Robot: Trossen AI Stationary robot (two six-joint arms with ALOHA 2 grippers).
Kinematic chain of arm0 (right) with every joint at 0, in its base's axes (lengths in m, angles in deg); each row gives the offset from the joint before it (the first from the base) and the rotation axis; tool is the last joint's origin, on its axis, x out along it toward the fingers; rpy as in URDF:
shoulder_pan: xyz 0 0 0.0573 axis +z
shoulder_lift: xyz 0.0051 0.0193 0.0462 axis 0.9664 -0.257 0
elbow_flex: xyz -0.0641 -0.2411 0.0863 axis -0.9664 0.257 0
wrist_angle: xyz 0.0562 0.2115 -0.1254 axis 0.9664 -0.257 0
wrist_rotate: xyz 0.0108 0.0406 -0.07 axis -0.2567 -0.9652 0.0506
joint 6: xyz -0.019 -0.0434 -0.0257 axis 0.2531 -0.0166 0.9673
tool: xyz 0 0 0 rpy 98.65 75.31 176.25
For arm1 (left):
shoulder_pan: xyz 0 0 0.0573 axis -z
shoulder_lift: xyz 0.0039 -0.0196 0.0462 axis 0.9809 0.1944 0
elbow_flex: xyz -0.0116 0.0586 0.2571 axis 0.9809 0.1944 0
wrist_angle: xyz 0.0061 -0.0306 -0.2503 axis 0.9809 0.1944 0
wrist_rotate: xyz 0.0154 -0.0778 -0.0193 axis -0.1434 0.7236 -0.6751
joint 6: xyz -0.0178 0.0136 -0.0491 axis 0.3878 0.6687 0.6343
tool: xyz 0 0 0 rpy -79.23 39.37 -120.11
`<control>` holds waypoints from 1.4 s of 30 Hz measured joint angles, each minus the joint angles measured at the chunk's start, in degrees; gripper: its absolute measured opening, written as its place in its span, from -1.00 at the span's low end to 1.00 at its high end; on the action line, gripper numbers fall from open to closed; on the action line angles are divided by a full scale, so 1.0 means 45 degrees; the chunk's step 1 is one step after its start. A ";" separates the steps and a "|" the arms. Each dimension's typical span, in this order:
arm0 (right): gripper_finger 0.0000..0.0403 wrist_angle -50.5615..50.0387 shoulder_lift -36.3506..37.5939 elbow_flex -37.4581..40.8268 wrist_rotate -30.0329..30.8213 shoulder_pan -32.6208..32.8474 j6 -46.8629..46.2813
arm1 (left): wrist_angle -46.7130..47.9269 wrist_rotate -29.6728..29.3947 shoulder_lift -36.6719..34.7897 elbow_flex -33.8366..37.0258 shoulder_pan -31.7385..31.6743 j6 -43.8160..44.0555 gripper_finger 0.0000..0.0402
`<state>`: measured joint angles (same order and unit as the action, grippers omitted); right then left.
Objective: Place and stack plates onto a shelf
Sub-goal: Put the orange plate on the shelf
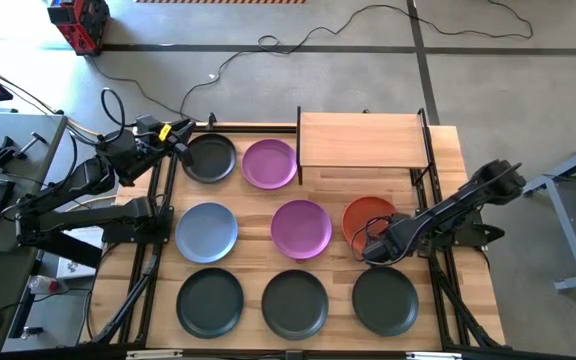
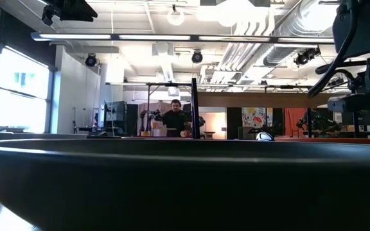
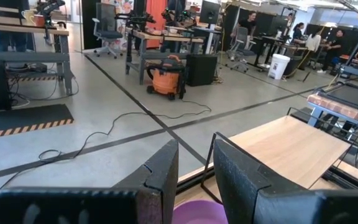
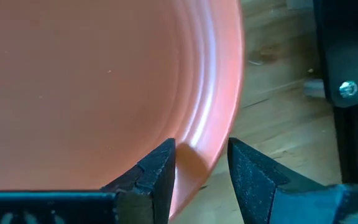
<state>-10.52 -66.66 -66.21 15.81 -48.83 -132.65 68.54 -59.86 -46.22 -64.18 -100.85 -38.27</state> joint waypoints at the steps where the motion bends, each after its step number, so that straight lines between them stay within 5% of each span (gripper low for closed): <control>1: -0.35 0.0030 -0.0063 0.0000 0.0005 -0.0005 0.0000 | 0.0000 -0.0004 0.0000 0.0000 0.0000 0.0000 -0.55; 18: -0.92 0.0117 -0.0287 -0.0024 0.0065 -0.0005 -0.0087 | 0.0005 -0.0004 0.0000 0.0000 0.0000 0.0000 -0.55; 42: -1.00 -0.0927 -0.0302 -0.1133 -0.0062 0.0000 0.0282 | 0.0006 0.0001 0.0000 0.0000 0.0001 -0.0656 -0.55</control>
<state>-14.70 -68.02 -71.31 15.53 -48.83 -131.39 68.57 -59.86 -46.22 -64.18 -100.85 -41.22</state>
